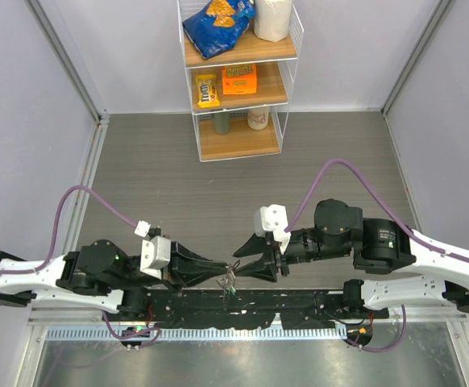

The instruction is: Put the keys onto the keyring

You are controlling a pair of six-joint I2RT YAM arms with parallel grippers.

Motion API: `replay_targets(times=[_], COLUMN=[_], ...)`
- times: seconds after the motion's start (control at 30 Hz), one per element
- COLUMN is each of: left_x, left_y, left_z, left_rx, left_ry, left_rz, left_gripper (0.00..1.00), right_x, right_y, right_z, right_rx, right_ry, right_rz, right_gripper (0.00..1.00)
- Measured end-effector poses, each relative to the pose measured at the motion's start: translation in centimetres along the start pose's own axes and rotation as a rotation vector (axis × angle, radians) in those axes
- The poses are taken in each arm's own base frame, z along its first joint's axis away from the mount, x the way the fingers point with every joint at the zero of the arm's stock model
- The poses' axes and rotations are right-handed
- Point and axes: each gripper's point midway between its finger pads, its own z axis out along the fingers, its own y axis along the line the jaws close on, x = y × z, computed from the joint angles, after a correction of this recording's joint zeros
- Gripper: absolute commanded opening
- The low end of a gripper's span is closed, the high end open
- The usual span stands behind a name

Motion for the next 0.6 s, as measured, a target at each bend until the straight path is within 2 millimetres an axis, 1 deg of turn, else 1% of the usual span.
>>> replay_targets(times=[0.23, 0.43, 0.6], left_x=[-0.13, -0.35, -0.63], left_y=[-0.01, -0.01, 0.03], left_z=[0.11, 0.02, -0.16], left_rx=[0.001, 0.002, 0.002], left_ry=[-0.014, -0.027, -0.040], left_rz=[0.001, 0.001, 0.005], left_gripper=[0.00, 0.00, 0.00], right_x=[-0.47, -0.30, -0.30], right_y=[0.44, 0.55, 0.55], right_z=[0.22, 0.72, 0.96], right_rx=[-0.028, -0.042, -0.045], right_ry=[-0.019, -0.013, -0.013], right_rz=[-0.005, -0.003, -0.004], right_gripper=[0.45, 0.45, 0.39])
